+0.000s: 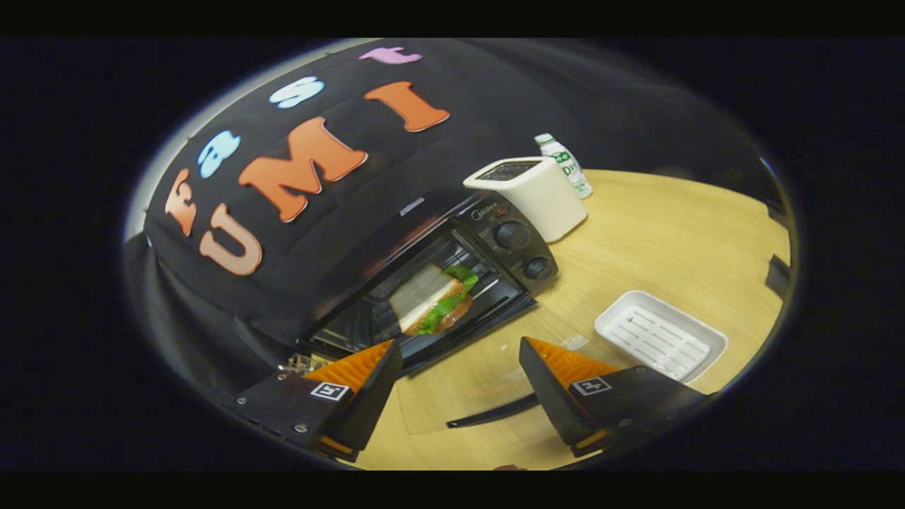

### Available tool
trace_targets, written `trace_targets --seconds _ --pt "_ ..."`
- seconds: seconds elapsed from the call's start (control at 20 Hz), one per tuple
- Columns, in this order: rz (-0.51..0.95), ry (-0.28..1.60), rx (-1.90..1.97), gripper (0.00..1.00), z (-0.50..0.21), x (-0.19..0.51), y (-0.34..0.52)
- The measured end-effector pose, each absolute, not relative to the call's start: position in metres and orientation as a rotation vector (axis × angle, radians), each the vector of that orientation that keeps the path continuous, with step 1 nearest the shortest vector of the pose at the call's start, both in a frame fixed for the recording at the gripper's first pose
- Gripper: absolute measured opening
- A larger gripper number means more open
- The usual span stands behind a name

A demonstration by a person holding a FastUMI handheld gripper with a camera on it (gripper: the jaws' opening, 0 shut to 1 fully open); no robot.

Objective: Open the toaster oven, put the food inside, and close the toaster oven door.

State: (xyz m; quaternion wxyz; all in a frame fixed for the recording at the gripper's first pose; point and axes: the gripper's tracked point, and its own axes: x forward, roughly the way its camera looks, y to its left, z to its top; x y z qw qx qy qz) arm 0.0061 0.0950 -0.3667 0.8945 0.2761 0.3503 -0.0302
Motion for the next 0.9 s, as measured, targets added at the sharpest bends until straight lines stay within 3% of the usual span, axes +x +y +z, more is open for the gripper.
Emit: trace_targets --seconds 0.4,0.9 --pt "0.082 0.756 0.183 0.98 -0.386 -0.053 0.102" --pt "0.145 0.886 0.051 0.99 -0.457 -0.089 0.114"
